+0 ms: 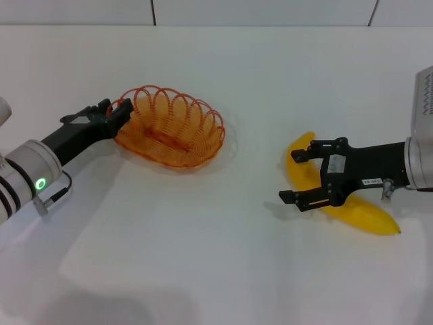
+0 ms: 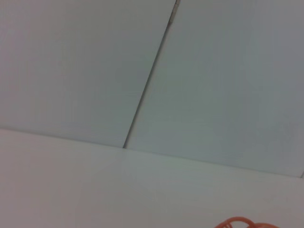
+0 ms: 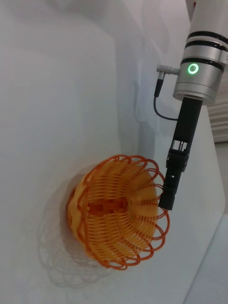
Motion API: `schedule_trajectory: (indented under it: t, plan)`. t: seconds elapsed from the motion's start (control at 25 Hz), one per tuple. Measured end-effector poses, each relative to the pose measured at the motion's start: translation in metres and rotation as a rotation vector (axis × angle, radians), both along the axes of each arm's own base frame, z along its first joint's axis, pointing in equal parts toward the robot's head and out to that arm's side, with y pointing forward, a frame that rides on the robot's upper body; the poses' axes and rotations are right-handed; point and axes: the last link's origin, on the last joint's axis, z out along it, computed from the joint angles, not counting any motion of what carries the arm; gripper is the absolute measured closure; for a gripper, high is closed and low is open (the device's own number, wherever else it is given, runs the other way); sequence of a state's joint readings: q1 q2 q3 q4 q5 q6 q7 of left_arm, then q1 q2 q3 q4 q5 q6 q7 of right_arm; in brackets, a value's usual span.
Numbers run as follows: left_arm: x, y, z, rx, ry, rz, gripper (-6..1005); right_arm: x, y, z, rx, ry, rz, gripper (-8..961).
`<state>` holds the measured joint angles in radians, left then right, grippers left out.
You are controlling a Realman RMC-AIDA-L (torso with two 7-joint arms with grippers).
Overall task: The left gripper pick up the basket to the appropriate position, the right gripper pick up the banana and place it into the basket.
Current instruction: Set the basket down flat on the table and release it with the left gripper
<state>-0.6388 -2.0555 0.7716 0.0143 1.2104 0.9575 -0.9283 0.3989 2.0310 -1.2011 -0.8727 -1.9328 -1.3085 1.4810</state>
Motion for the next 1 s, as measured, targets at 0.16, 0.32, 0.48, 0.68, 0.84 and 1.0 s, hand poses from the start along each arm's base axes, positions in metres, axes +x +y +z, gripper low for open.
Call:
schedule_trajectory:
  t: [0.16,0.32,0.48,0.68,0.84,1.0]
  plan:
    - [-0.001,-0.002,0.004,0.018,-0.006,-0.010,641,0.000,0.000,0.000,0.000,0.000,0.002,59]
    - [-0.004,-0.002,0.007,0.033,-0.011,-0.001,517,0.000,0.000,0.000,0.000,-0.001,0.002,60]
    - [-0.005,-0.003,0.007,0.033,-0.011,0.001,459,0.000,0.000,0.000,0.000,-0.001,0.003,60]
    - [-0.005,-0.003,0.007,0.033,-0.010,0.003,459,0.000,0.000,0.000,0.000,0.000,0.004,60]
    - [-0.005,-0.001,0.008,0.032,-0.007,0.001,460,0.000,0.000,-0.001,0.000,0.000,0.005,59]
    - [-0.002,0.004,0.011,-0.007,0.015,-0.016,460,0.001,-0.001,-0.001,-0.005,-0.009,0.003,60]
